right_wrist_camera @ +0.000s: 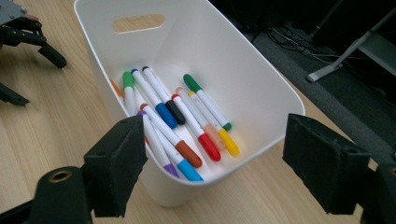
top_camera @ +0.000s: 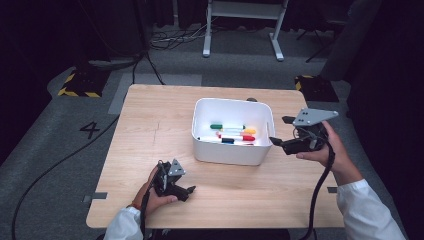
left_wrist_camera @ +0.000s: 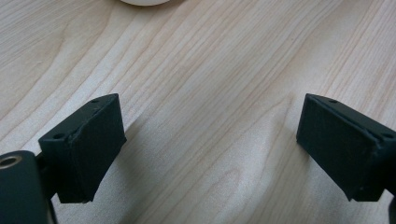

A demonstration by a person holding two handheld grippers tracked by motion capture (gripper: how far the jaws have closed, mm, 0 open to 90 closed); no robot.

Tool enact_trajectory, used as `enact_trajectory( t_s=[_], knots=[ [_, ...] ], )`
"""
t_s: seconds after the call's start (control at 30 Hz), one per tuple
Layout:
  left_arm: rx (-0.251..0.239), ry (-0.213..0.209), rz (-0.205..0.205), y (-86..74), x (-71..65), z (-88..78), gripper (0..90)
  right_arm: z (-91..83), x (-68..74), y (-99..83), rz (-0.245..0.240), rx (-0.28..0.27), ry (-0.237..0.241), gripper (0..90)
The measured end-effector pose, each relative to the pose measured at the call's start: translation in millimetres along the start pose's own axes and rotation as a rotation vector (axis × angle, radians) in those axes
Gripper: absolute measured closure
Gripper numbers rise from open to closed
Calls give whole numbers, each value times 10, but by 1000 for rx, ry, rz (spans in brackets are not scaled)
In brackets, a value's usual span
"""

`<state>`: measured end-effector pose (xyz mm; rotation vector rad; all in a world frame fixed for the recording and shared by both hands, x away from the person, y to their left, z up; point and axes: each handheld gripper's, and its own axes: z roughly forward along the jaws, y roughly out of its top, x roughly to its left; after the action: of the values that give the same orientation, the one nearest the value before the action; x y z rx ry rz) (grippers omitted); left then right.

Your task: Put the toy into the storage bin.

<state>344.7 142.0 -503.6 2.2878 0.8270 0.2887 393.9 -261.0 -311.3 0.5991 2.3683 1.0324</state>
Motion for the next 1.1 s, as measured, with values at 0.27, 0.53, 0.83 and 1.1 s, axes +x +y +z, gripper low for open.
enact_trajectory(
  t_s=[0.27,0.53,0.83,1.1],
  knots=[
    [0,-1,0,0,0,1,80,-50,-6,-392,30,43,-26,219],
    [0,0,0,0,0,0,80,33,0,-805,55,106,-29,217],
    [0,0,0,0,0,0,80,178,95,-1191,59,182,-44,217],
    [0,0,0,0,-1,0,80,267,188,-1461,72,214,-47,214]
  ],
)
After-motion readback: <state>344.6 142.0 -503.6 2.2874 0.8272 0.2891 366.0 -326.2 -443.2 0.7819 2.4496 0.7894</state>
